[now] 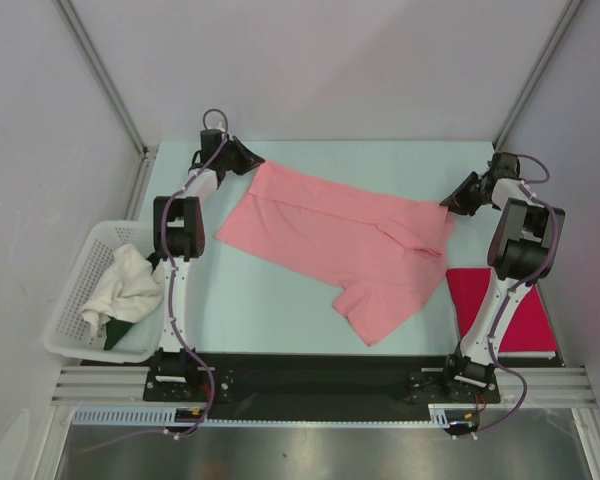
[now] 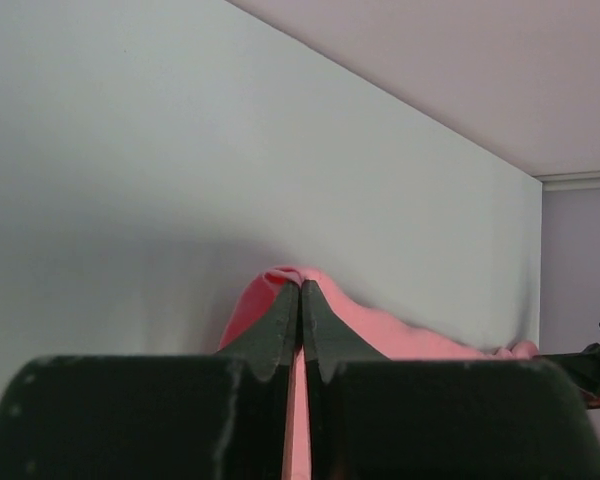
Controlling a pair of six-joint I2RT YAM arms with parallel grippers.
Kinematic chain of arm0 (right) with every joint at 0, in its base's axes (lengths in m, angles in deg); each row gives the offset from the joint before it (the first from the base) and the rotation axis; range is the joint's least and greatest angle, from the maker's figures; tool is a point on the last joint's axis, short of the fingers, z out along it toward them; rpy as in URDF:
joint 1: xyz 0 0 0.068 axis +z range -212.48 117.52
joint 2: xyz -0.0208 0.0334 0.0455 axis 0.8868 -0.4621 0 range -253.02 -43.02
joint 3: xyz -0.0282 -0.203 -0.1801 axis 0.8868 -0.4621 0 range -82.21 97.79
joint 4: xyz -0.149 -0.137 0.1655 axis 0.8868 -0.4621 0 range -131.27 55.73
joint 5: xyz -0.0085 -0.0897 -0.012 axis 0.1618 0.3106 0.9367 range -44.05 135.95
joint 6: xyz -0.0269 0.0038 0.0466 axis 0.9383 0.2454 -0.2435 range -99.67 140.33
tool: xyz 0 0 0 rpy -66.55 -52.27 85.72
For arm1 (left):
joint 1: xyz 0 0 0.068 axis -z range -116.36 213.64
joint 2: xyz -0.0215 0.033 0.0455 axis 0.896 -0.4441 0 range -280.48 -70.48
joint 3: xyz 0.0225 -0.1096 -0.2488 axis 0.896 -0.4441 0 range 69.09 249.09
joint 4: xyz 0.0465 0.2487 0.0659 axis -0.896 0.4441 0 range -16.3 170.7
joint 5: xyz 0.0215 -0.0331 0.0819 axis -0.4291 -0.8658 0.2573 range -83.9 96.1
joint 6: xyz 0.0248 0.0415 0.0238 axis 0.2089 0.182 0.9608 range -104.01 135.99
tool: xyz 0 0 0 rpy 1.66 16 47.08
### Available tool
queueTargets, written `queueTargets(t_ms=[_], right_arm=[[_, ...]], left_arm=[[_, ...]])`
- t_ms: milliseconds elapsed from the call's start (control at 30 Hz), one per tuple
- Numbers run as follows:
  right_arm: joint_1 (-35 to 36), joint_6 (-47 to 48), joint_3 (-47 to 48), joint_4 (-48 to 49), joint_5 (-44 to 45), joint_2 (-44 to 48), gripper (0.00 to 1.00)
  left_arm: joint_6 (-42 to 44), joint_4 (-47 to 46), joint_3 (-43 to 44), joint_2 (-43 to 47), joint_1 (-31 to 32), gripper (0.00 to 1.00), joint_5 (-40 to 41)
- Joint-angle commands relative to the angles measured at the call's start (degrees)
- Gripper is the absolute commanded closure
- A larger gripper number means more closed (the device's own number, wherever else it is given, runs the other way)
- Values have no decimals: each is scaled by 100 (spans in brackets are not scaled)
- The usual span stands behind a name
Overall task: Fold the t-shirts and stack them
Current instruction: Fold the tshirt
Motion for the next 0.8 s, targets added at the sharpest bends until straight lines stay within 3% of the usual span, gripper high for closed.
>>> queueTargets(t_ms=[0,133,467,600,767], right_arm=[[62,-143,164,153,-20,43,74],[89,-160,137,171,24,87,73],[80,-204,67,215,33,175,74],[89,-222,50,223,6,157,73],[89,-196,-21,250,-2,166,74]], left_arm=[[-92,-304,-58,-55,-35,93,-230],[-22,-295,-189,50,-35,77,-282],[171,-251,-628,314,-26,82,-283],[268,-269,-770,577,-26,73,-212],[295,-277,-682,578,-17,70,-221]])
